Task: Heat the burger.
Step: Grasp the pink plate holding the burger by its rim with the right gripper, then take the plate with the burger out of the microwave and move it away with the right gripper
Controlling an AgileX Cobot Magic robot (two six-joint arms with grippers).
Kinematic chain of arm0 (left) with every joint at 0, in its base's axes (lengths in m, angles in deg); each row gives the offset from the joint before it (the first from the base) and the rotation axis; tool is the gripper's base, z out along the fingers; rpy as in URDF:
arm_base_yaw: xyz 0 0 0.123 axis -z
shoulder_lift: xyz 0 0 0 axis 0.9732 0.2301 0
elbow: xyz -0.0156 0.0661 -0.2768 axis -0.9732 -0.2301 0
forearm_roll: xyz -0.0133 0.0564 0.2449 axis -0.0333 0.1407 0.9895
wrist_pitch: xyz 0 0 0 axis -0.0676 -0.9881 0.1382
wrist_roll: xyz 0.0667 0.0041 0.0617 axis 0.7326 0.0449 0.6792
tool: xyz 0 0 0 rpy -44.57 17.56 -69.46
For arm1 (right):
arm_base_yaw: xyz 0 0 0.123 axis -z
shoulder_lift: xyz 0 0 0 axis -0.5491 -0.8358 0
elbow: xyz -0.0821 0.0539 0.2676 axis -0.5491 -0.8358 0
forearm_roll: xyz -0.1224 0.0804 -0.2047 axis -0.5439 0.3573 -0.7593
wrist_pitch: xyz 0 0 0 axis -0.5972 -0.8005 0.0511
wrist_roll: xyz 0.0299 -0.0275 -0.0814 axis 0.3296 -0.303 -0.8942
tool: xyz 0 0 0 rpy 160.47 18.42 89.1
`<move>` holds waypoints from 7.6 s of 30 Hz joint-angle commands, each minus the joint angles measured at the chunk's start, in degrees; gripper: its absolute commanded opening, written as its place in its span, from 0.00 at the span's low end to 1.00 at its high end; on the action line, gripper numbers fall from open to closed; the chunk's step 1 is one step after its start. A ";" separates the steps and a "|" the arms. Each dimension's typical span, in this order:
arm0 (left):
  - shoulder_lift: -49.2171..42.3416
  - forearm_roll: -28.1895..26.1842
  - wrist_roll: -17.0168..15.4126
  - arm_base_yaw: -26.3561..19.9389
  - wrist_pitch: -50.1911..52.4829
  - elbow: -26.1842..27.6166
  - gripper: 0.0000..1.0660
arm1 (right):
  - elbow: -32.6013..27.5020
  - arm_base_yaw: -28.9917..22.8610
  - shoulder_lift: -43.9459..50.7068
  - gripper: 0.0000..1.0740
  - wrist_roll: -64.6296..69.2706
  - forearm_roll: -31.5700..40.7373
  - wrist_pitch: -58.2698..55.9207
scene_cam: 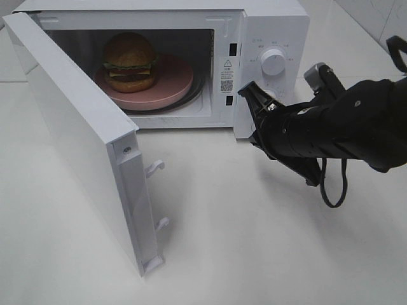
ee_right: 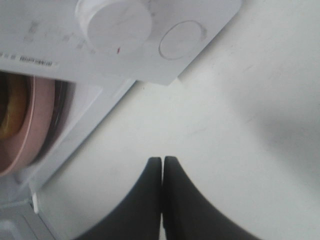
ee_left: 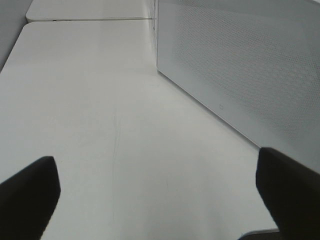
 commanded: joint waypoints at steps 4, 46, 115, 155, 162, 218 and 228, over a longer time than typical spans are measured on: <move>-0.29 -0.17 0.17 -0.11 -0.06 0.00 0.94 | -0.11 0.34 3.90 0.01 -17.88 -1.32 -12.43; -0.29 -0.17 0.17 -0.11 -0.06 0.00 0.94 | 4.53 0.34 21.03 0.04 -61.82 -42.51 -59.36; -0.29 -0.17 0.17 -0.11 -0.06 0.00 0.94 | 34.61 -5.84 -8.94 0.79 -83.71 -65.15 -39.19; -0.29 -0.17 0.17 -0.11 -0.06 0.00 0.94 | 64.63 -3.78 -35.64 0.75 -73.97 -67.44 -43.77; -0.29 -0.17 0.17 -0.11 -0.06 0.00 0.94 | 66.00 -3.61 -37.99 0.68 -73.97 -67.32 -43.66; -0.29 -0.17 0.17 -0.11 -0.06 0.00 0.94 | 69.16 -5.84 -39.30 0.00 -84.34 -63.48 -44.98; -0.29 -0.17 0.17 -0.11 -0.06 0.00 0.94 | 58.21 -5.84 -32.14 0.00 -92.70 -60.28 -36.21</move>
